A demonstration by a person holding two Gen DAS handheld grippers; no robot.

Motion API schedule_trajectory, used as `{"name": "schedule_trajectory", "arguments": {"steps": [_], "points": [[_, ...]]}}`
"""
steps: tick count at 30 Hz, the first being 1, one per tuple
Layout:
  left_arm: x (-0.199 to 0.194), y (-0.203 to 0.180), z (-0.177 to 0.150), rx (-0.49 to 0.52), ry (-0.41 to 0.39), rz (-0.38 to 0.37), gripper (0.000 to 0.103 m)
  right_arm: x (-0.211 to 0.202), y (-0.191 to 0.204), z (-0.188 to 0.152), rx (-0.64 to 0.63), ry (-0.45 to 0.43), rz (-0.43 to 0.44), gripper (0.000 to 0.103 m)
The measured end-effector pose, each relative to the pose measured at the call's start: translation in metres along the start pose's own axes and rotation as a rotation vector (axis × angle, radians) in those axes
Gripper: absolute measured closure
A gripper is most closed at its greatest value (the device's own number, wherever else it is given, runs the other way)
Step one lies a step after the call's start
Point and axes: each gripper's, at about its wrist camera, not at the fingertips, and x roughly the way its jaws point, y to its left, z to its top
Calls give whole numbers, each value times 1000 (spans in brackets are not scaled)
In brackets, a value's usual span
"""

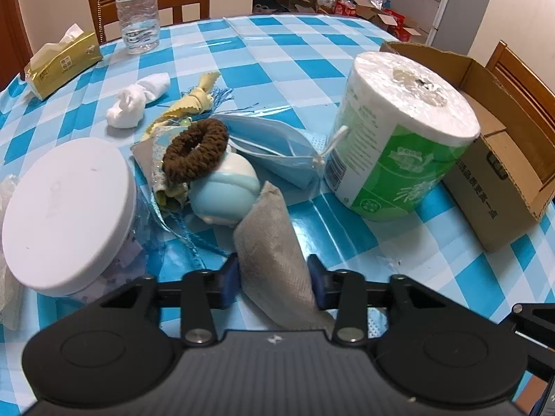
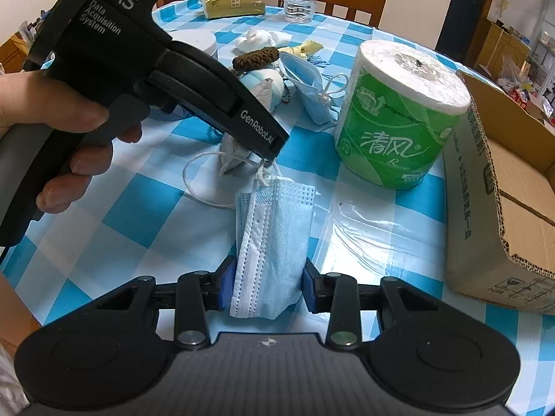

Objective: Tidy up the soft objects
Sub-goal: 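Lift the mask with the right tool while the left tool grasps the grey sachet, then carry mask and sachet to the cardboard box and open both tools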

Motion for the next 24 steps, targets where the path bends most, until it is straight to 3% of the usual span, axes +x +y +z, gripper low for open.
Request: {"name": "schedule_trajectory", "arguments": {"steps": [5,14,24], "points": [[-4,5,2,7,4,-16,75,0,1,2,8,-1,-4,65],[-30,6,0,66,-2,-69,76,-14,-2,5,19,-6,-3,68],[-71,0,-3,217,30,-163,76,-45,-12,9,41,-8,-27,68]]}}
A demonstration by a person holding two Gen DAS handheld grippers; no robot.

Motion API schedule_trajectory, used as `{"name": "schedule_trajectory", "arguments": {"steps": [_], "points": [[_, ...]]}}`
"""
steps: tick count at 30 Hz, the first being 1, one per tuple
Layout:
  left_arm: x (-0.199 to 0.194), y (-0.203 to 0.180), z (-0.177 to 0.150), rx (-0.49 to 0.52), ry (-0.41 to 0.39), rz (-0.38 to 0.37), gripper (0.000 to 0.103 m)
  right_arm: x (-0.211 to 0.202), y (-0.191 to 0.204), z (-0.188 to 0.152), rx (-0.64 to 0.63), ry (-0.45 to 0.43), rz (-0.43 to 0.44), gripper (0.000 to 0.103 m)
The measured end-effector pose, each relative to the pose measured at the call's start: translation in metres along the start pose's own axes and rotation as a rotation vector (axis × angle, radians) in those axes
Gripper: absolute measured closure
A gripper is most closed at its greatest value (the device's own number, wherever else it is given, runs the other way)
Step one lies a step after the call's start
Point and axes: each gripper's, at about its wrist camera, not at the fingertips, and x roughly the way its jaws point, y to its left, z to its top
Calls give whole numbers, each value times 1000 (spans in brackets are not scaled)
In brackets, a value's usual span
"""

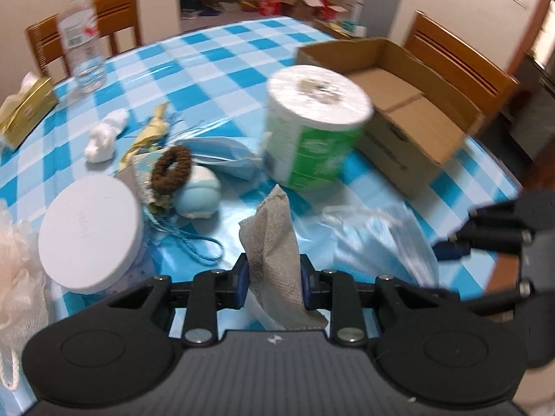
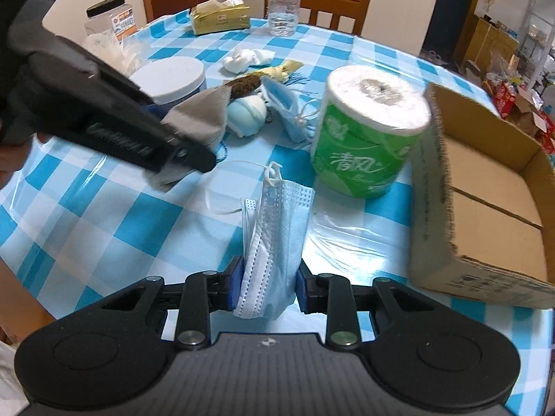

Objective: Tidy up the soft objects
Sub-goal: 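Carry mask and sachet to the cardboard box and open both tools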

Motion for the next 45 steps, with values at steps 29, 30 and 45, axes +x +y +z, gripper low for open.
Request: {"name": "schedule_trajectory", "arguments": {"steps": [29,30,45], "points": [[6,-152,88,82,-31,-71,76,-69,-217,27,-39,-148,-124,68],[9,-155,93,82,-37,-64,76,-64,-223,31,-38,-151,-122,65],[67,-159,187,56,-118,44,70,-49,-262,11,61,-156,-113,6]]}}
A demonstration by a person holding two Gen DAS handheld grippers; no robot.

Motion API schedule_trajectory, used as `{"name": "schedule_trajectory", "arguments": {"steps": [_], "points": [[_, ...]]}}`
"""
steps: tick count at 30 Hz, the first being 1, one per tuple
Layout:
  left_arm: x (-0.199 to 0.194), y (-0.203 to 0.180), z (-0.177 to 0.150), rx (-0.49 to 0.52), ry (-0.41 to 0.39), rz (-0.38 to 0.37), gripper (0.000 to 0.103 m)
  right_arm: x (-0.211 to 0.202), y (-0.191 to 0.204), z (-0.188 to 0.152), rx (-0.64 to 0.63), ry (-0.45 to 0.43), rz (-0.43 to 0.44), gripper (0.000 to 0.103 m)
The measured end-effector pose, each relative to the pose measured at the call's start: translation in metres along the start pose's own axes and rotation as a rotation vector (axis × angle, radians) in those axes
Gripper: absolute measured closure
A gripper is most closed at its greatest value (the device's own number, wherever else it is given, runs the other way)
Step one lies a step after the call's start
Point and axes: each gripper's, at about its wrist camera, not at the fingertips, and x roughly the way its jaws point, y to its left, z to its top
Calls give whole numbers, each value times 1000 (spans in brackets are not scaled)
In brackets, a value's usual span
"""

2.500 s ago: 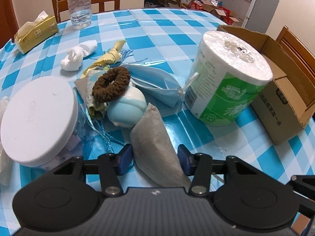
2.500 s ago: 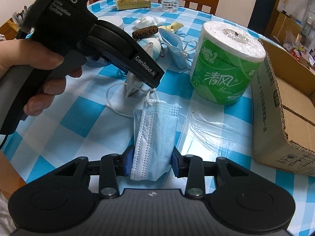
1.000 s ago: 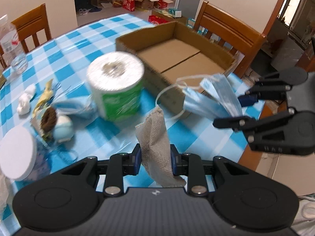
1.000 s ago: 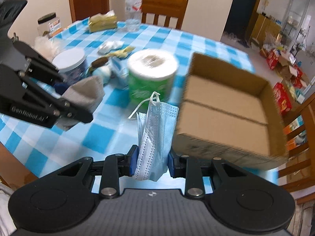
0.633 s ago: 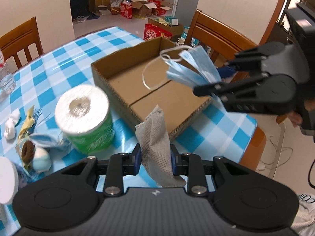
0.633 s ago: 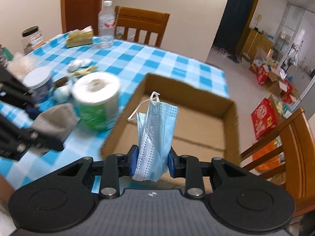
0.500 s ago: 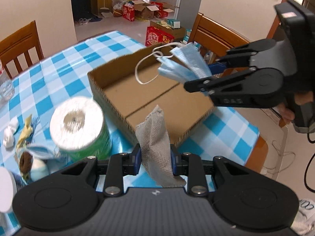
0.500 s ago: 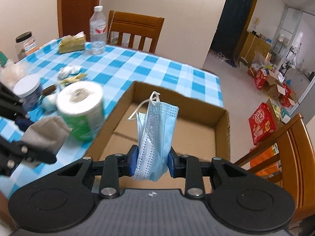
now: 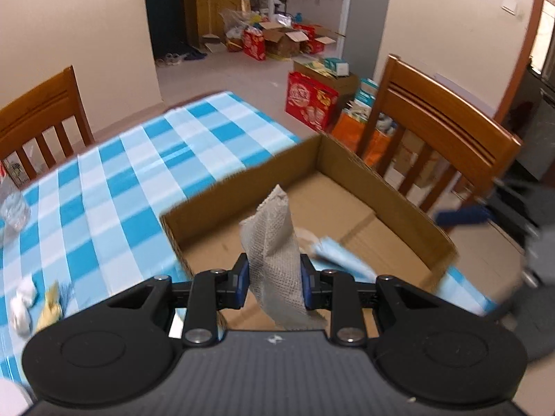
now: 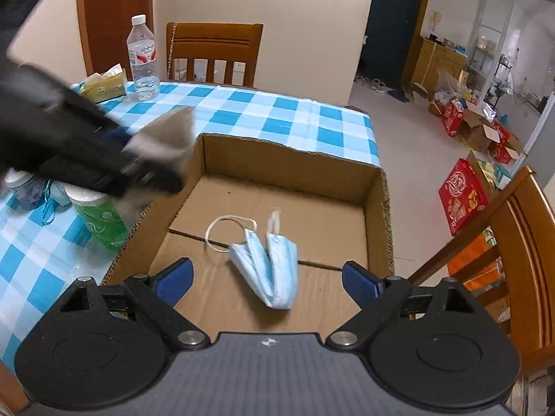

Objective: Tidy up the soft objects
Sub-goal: 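Carry mask and sachet to the cardboard box and open both tools, then move the left tool back toward the cream mesh bath puff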

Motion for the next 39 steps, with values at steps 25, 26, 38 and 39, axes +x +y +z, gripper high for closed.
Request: {"name": "schedule_trajectory", "arguments": {"steps": [25,26,38,39], "points": [[-45,12,-28,-29,-154,144,1,-18,19,5,95,-19,-67,0],[-49,13,-32,-29,-157,149,1,-19,21,5,100,-15,-66,0],[-91,32,-94,-78,-131,219,1,-21,58,12,137,29,-69,0],[-93,36,-98,-85,-126,225,1,-21,62,13,139,30,-66,0]]}}
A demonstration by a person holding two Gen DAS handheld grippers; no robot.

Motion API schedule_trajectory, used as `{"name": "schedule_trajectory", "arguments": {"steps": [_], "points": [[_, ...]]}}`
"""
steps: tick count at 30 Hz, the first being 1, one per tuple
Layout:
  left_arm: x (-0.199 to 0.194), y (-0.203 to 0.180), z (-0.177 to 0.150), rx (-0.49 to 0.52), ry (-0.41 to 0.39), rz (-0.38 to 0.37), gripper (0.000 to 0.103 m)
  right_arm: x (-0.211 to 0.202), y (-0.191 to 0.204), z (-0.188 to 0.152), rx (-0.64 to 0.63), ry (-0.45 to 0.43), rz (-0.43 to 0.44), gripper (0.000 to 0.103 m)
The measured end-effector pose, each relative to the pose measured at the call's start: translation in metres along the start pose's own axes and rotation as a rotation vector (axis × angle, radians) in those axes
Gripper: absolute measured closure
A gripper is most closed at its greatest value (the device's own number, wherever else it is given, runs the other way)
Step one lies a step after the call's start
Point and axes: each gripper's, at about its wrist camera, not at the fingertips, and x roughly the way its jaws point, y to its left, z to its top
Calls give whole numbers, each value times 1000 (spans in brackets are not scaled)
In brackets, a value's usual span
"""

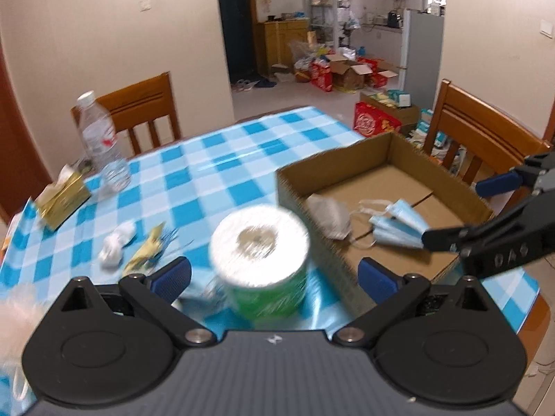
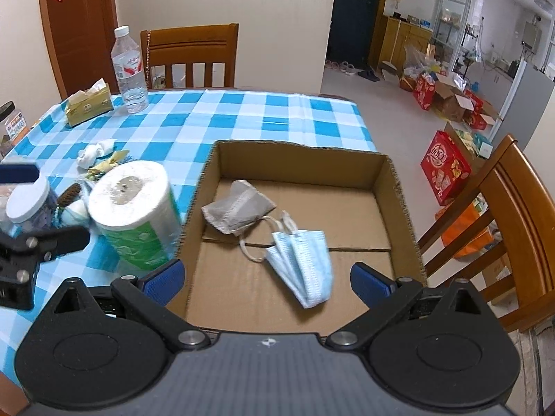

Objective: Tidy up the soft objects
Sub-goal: 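Move the left tool back toward the cream mesh bath puff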

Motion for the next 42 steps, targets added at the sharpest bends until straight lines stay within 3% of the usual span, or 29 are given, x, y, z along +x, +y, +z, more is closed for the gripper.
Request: {"name": "schedule_trajectory", "arguments": {"steps": [12,26,33,42], "points": [[-28,87,-57,-108,91,105,1,-3,92,8,-50,13,63,0],[-39,180,-109,-186,143,144,1,10,210,16,-117,40,169,0],[-38,197,-121,-241,160,187,1,20,238,24,-207,49,232,0],[-32,223,-126,-326,194,328,1,45,253,37,-278,58,308,0]]}}
